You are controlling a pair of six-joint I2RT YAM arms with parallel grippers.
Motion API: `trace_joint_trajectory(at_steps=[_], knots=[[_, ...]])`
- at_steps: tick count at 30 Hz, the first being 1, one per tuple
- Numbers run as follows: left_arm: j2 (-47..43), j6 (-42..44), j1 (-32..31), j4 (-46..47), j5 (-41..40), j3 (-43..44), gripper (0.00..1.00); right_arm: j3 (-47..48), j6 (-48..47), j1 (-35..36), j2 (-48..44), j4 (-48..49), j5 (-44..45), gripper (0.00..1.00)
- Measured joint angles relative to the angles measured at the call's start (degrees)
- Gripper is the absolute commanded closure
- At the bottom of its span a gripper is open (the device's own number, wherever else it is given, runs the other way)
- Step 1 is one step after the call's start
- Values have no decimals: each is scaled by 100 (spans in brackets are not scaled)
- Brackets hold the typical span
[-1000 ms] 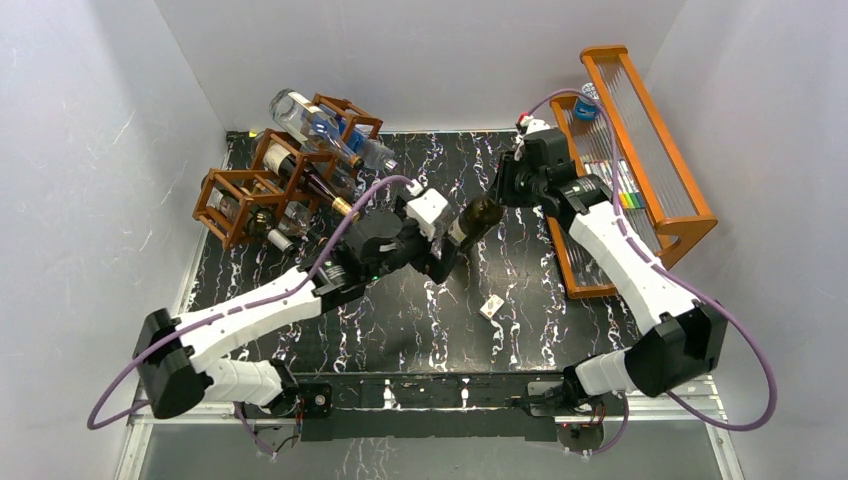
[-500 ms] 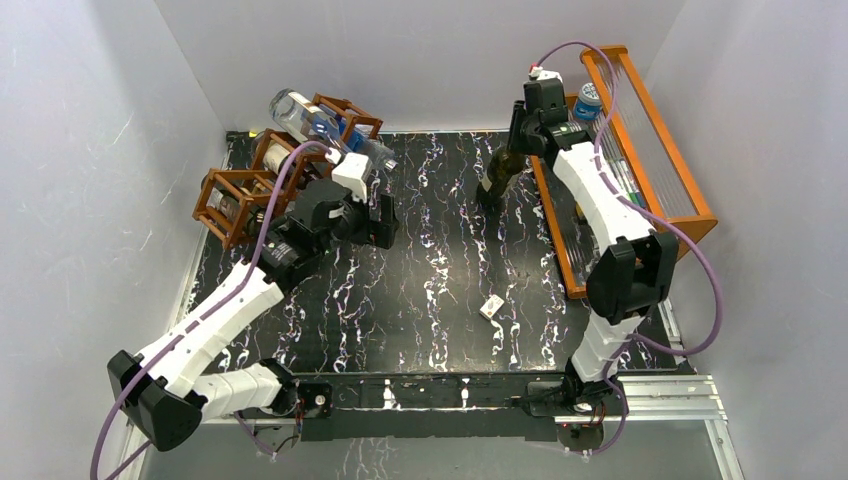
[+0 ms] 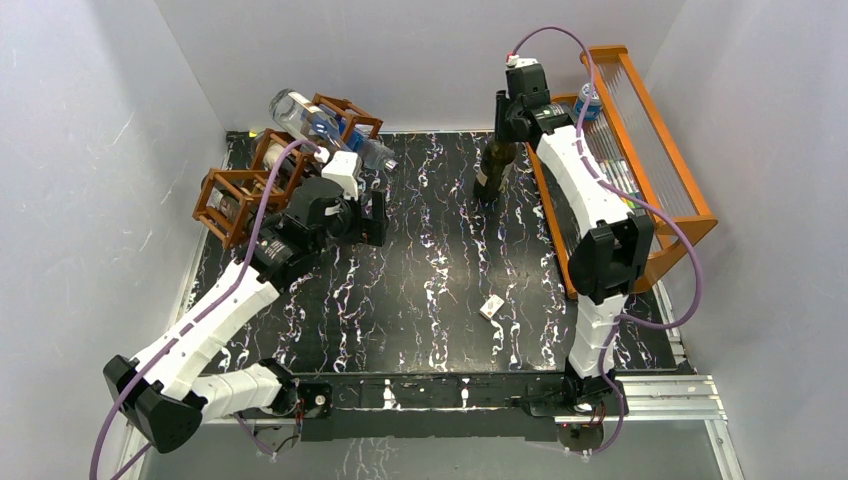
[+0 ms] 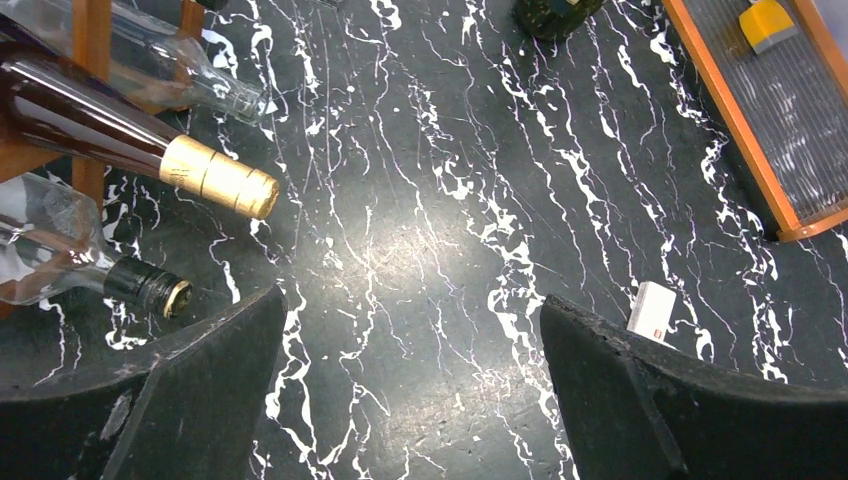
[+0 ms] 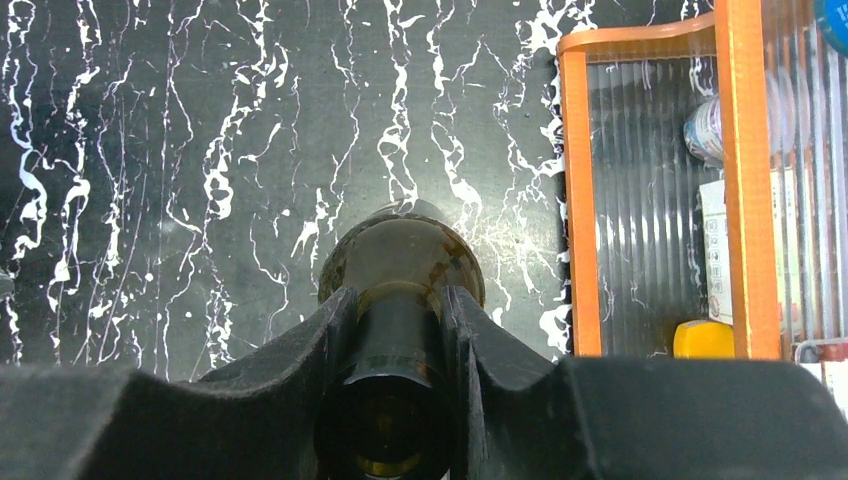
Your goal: Take the wine bottle off the wine rack
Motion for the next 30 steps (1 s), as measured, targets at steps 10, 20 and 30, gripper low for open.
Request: trace_joint_trajectory(at_steps=[10, 20, 30], knots=[[-188, 4, 7, -219, -332, 44, 2, 868, -142, 240, 619, -317, 166, 41], [-466, -192, 7, -457, -413, 44, 2, 981, -221, 341, 702, -566, 70, 17], [-431, -273, 55, -822, -496, 166, 2, 525, -247, 437, 328, -645, -192, 13]])
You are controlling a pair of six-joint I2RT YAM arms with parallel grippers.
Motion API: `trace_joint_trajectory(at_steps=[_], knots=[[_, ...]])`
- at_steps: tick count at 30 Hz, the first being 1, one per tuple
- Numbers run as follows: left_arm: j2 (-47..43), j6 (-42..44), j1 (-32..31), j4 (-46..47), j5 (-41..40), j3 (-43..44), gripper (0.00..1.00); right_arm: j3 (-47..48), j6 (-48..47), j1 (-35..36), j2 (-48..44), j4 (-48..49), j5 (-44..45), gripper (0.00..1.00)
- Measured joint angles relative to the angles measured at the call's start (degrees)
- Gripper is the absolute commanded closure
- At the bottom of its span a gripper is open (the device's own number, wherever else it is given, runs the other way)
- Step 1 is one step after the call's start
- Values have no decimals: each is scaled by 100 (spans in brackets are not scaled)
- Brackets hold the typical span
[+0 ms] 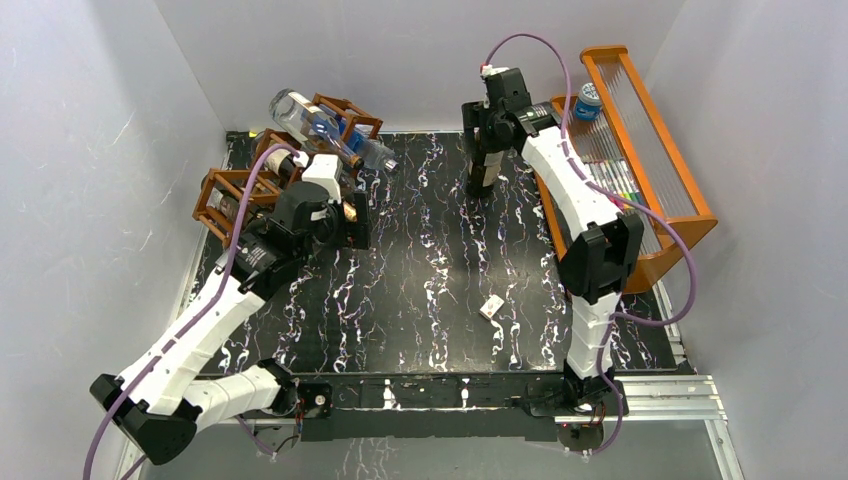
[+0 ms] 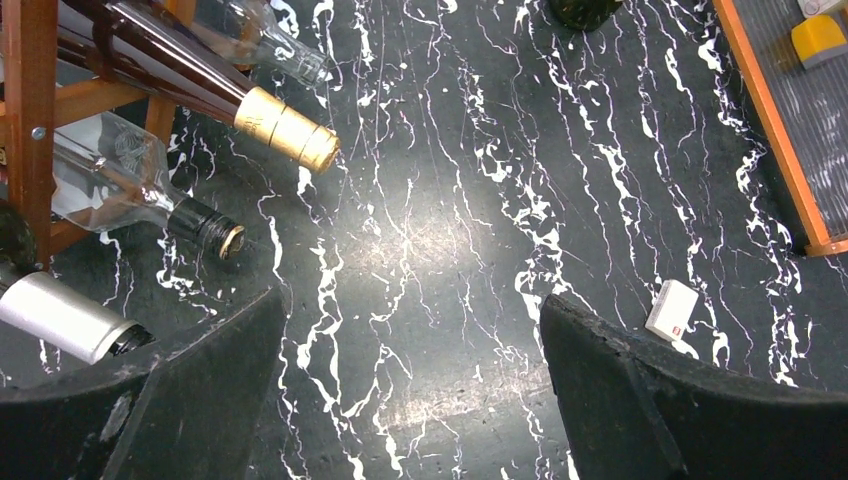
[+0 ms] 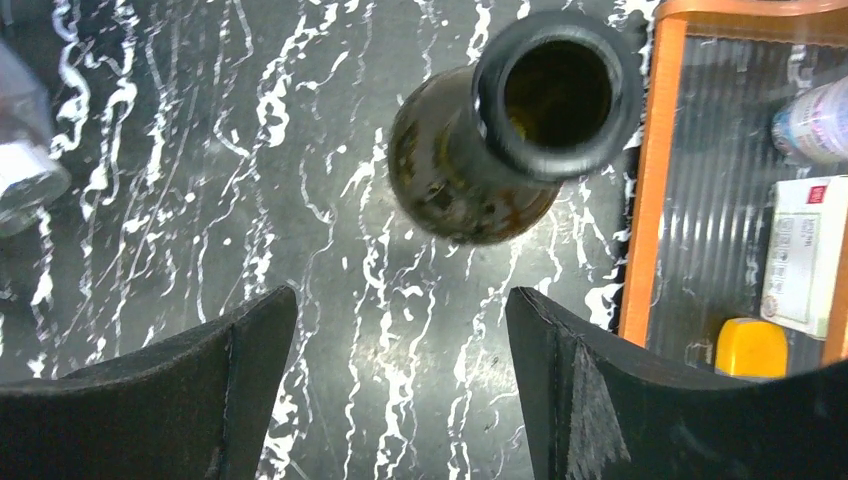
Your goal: Take the wine bottle off the wine rack
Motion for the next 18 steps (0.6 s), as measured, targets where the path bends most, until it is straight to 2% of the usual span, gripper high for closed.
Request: trace_joint_trajectory(at_steps=[6, 10, 14, 18], knots=[[251, 74, 245, -271, 7, 310, 2, -688, 109, 46, -719, 37, -555, 8], [407, 188, 713, -457, 111, 385, 2, -1429, 251, 52, -1432, 273, -1117, 6], [461, 264, 1130, -629, 170, 398, 2, -2288, 518, 83, -2103, 778, -1827, 6], [439, 262, 1215, -752, 101, 590, 2, -3195, 1005, 326, -2509, 1537, -2518, 6]])
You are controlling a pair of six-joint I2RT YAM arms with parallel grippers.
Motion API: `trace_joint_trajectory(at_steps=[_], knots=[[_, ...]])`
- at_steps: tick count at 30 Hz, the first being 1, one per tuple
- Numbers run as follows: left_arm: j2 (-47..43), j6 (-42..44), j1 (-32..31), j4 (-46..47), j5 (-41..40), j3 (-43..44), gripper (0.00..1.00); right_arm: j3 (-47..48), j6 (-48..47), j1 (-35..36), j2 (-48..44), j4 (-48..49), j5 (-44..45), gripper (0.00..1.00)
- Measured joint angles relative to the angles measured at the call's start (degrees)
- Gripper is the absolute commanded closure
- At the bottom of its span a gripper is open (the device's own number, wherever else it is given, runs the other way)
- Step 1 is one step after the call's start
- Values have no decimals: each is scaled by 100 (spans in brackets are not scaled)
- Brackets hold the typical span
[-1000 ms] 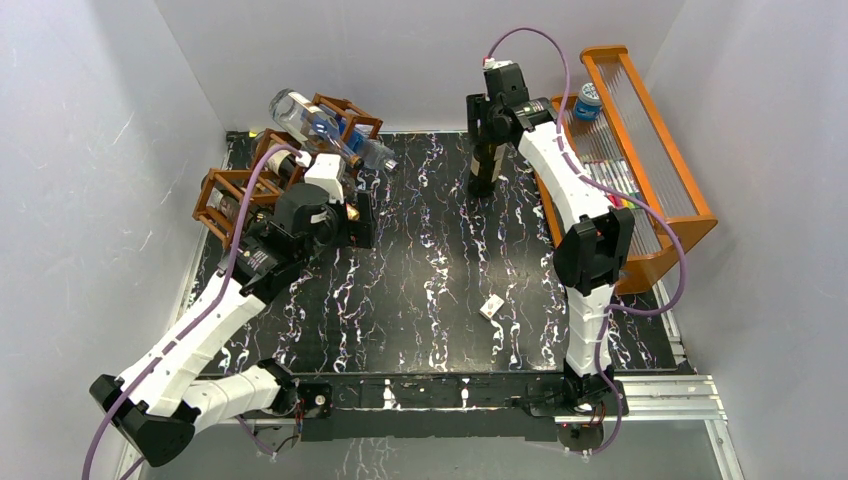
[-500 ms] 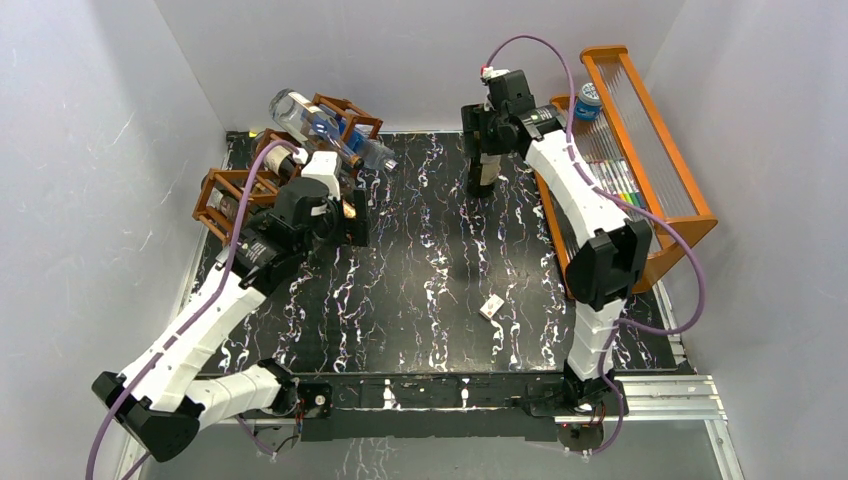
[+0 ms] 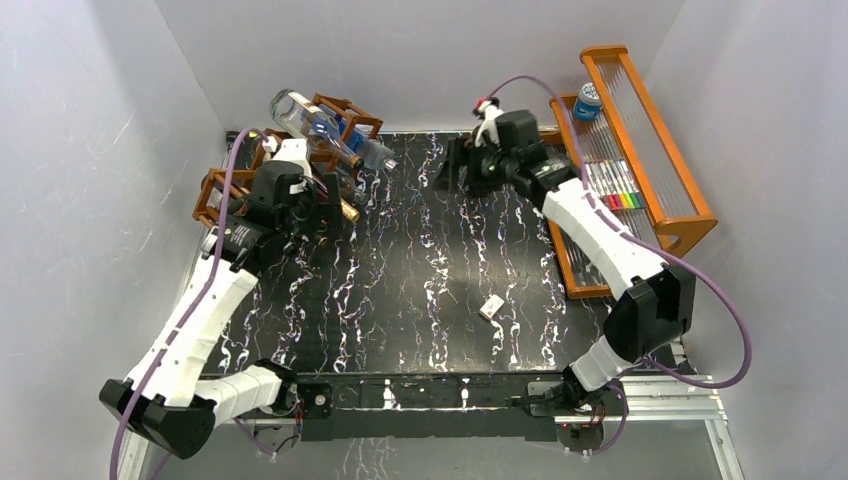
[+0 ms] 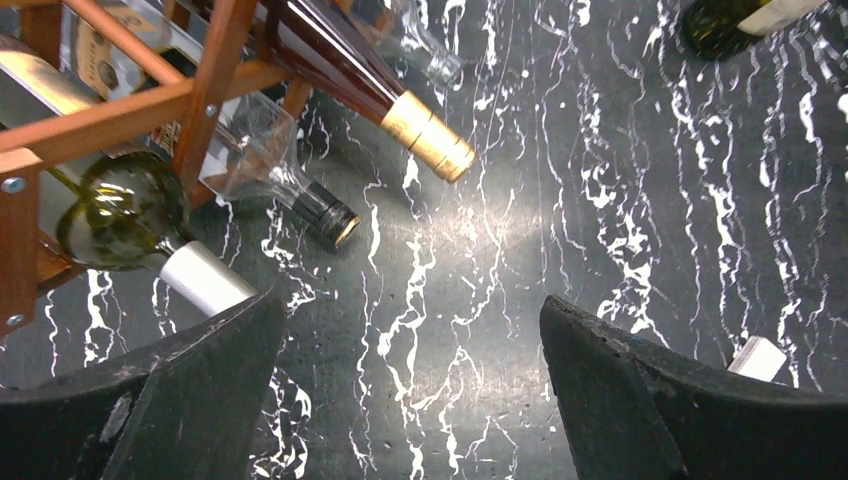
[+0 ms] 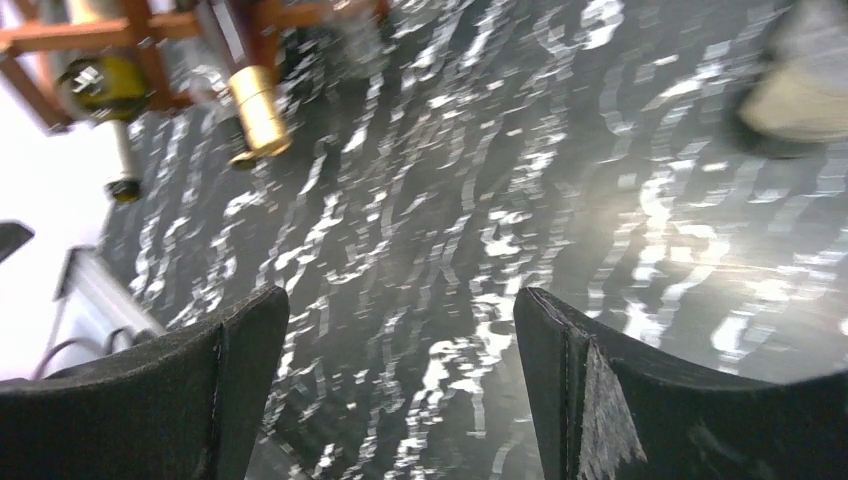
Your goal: Take the wine bottle off the wine rack
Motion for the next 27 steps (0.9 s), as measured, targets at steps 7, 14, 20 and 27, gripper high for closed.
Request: trace_joint_trajectory(at_steps=[7, 14, 20, 27], knots=[[-457, -48, 0, 2, -264, 267, 2, -772, 949, 1121, 321, 1360, -678, 7], [-592, -87, 0, -111, -339, 356, 2, -107, 1285, 1790, 1456, 2129, -706, 8], [-789, -164, 0, -256, -308, 339, 2, 1196, 879, 1703, 2380, 2065, -94, 8], [-1252, -372, 0, -422, -245, 251, 2, 2649, 278, 1510, 3158, 2070, 269, 8]])
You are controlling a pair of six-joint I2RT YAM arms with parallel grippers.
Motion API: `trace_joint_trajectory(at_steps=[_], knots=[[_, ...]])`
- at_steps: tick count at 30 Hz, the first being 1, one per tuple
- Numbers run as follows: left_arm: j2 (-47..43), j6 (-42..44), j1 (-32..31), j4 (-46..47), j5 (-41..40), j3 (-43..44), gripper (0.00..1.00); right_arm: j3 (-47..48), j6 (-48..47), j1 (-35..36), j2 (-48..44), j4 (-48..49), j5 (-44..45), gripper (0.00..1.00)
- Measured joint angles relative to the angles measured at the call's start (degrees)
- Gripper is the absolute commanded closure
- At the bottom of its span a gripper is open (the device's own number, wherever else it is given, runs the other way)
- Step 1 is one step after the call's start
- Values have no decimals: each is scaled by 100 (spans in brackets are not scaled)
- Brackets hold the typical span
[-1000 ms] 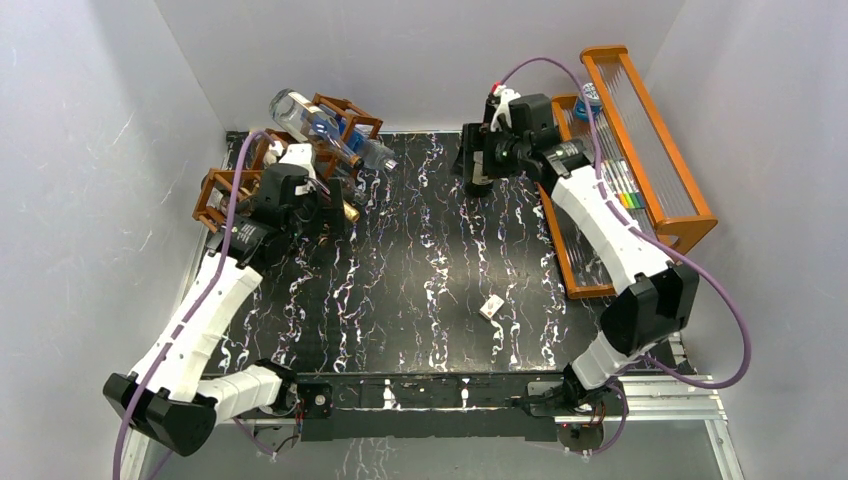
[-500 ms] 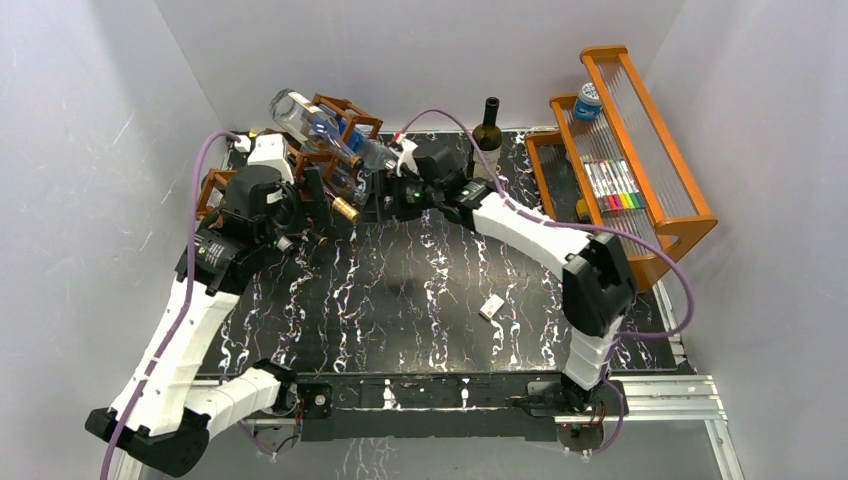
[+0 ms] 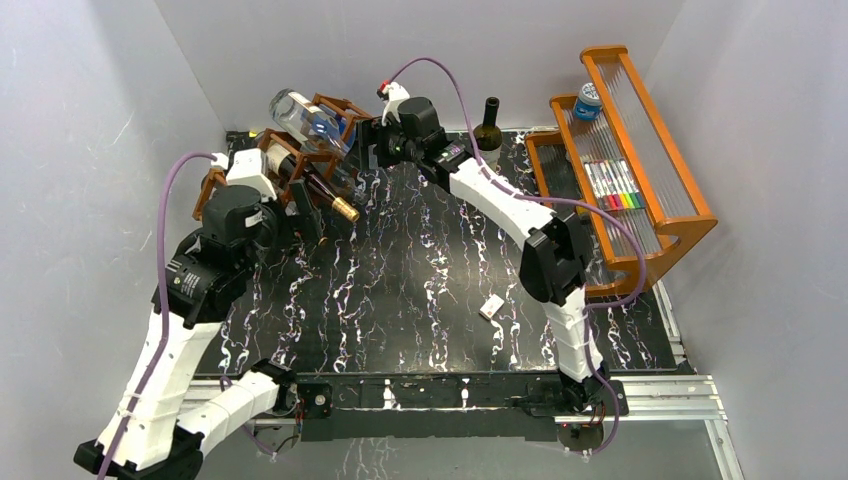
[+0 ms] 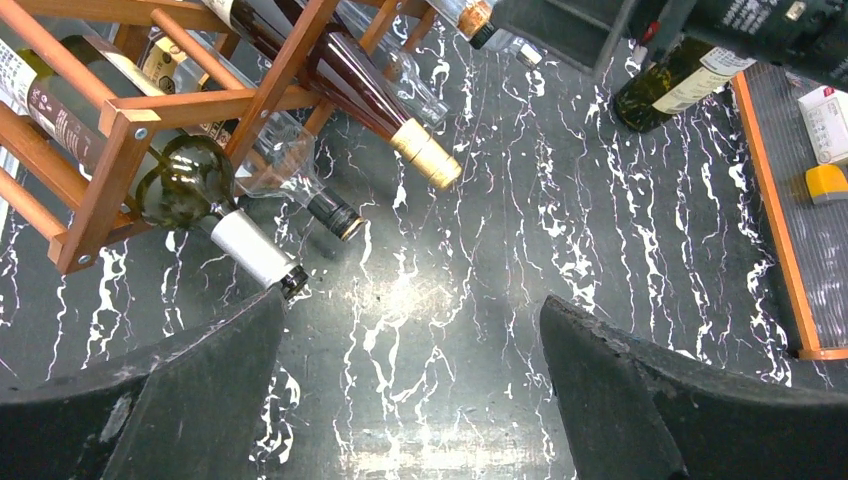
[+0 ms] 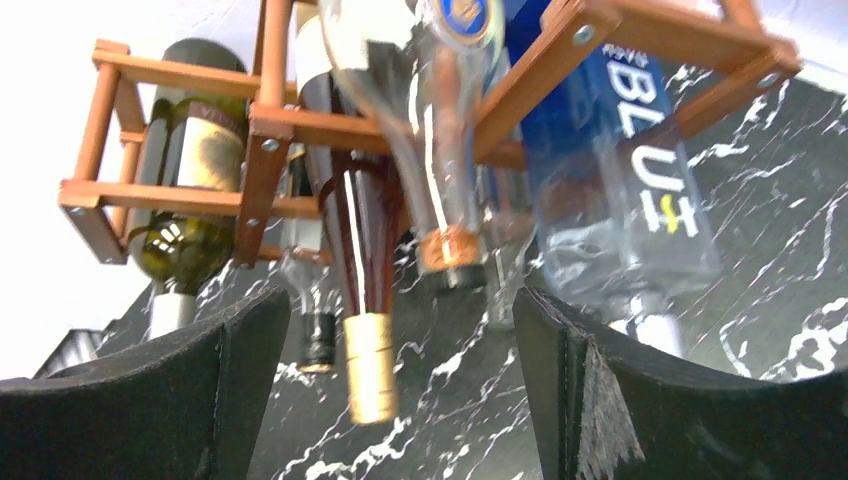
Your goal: Take the wine bottle off the wine rack
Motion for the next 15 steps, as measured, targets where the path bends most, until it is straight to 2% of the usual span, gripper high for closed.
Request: trace_joint_trajectory(at_steps=[5, 10, 15], knots=[[-26, -109, 0, -85, 85, -46, 2, 769, -286, -127, 590, -59, -22, 8], [-52, -195, 0, -118, 105, -225, 2, 1121, -452, -175, 1043, -92, -133, 20], [-109, -216, 0, -157, 105, -337, 2, 1513, -507, -162, 1482, -57, -437, 25]])
